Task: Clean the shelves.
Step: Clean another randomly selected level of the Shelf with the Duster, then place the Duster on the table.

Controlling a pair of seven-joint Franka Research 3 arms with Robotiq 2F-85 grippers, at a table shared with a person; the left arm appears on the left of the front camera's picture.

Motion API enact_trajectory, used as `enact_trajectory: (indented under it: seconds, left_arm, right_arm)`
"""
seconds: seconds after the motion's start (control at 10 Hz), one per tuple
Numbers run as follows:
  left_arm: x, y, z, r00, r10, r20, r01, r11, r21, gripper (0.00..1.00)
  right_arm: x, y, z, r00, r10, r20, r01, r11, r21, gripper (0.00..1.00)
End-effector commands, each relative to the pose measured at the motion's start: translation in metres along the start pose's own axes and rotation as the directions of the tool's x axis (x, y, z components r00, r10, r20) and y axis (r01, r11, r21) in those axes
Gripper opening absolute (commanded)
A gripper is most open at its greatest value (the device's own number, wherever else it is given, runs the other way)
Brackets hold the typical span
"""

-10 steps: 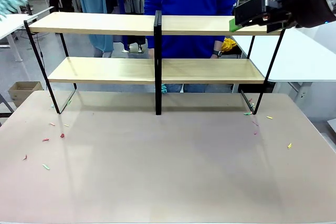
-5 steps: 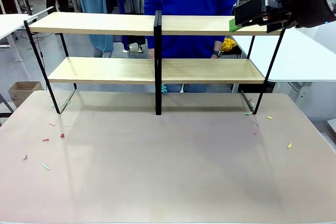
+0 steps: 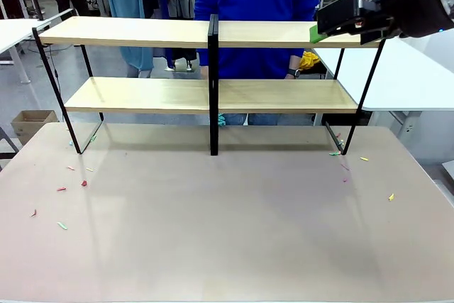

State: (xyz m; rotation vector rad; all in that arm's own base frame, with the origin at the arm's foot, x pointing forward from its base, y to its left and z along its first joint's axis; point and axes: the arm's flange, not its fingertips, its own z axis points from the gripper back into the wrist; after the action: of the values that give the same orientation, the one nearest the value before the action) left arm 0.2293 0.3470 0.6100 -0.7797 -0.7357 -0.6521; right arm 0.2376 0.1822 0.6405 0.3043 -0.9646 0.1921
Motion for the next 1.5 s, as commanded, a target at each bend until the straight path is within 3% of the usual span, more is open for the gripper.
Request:
enact_trajectory:
  seconds: [0.0,0.7,0.8,0.9,1.0,1.1,1.2,1.3,1.4]
  left_arm:
    - [-0.004,-0.006,0.000,1.000,-0.017,0.000,0.017,1.000,0.006,0.12]
    - [0.001,0.000,0.000,1.000,-0.001,0.001,0.001,1.000,-0.001,0.12]
    - [0.019,-0.022,-0.020,0.986,-0.152,-0.060,0.141,0.977,-0.157,0.12]
    - [0.037,-0.043,-0.052,0.927,-0.339,-0.162,0.264,0.894,-0.363,0.12]
    - [0.047,-0.057,-0.078,0.872,-0.438,-0.220,0.294,0.826,-0.480,0.12]
    - [0.053,-0.067,-0.097,0.832,-0.487,-0.265,0.285,0.785,-0.550,0.12]
    - [0.054,-0.069,-0.105,0.825,-0.478,-0.302,0.280,0.809,-0.516,0.12]
    - [0.051,-0.070,-0.108,0.795,-0.514,-0.321,0.273,0.777,-0.567,0.12]
    - [0.046,-0.073,-0.120,0.714,-0.595,-0.369,0.235,0.700,-0.675,0.12]
  right_arm:
    - [0.000,0.000,0.000,1.000,-0.002,0.003,0.002,1.000,-0.001,1.00]
    - [0.000,0.000,0.000,1.000,0.000,0.000,0.000,1.000,0.000,1.00]
    - [-0.009,0.001,0.023,0.999,0.030,-0.029,-0.029,0.999,0.034,1.00]
    - [-0.021,-0.004,0.022,0.985,-0.043,-0.167,0.080,0.971,0.224,1.00]
    - [-0.036,-0.027,0.015,0.953,-0.176,-0.246,0.238,0.939,0.247,1.00]
    - [-0.055,-0.051,0.011,0.929,-0.255,-0.266,0.315,0.925,0.211,1.00]
    - [-0.065,-0.062,0.010,0.915,-0.292,-0.278,0.356,0.909,0.217,1.00]
    - [-0.075,-0.071,0.006,0.886,-0.331,-0.326,0.414,0.881,0.230,1.00]
    - [-0.087,-0.082,-0.003,0.794,-0.421,-0.438,0.544,0.815,0.202,1.00]
